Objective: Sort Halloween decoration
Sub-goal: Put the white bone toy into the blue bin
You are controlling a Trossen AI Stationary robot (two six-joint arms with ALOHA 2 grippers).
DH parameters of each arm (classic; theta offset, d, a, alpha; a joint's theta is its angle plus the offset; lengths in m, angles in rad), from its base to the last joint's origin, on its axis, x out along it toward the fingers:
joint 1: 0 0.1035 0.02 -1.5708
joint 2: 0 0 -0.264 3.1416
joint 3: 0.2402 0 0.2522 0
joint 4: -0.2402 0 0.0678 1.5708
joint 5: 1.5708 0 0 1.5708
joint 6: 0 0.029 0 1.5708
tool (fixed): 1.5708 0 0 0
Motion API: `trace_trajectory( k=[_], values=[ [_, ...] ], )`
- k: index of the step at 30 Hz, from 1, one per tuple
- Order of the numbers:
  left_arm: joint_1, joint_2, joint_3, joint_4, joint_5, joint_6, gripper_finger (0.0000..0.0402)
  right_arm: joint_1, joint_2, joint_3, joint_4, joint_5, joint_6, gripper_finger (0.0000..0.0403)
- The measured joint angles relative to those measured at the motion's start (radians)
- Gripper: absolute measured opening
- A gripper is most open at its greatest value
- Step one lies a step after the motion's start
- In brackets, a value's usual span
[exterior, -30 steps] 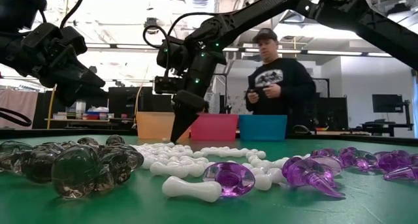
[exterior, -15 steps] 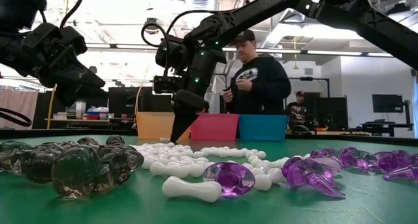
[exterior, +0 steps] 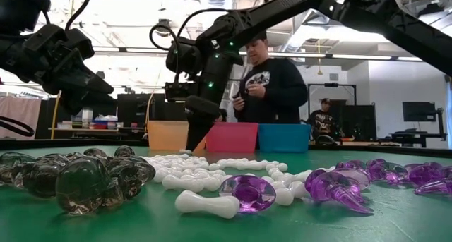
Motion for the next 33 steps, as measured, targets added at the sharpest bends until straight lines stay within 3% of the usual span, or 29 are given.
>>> trace_trajectory(
  k=[4,9,20,33],
  values=[
    [0.0,0.0,0.0,0.0,0.006,-0.003,0.0179,-0.01,0.002,0.087,-0.125,0.046,0.067,0.0074],
    [0.0,0.0,0.0,0.0,0.006,-0.004,0.0179,-0.023,-0.001,0.183,-0.246,0.007,0.103,0.0106],
    [0.0,0.0,0.0,0.0,0.006,-0.003,0.0179,0.023,-0.001,0.15,-0.188,-0.018,0.235,0.0208],
    [0.0,0.0,0.0,-0.001,0.006,-0.006,0.0179,0.053,0.01,0.152,-0.085,0.031,0.276,0.0208]
  ],
)
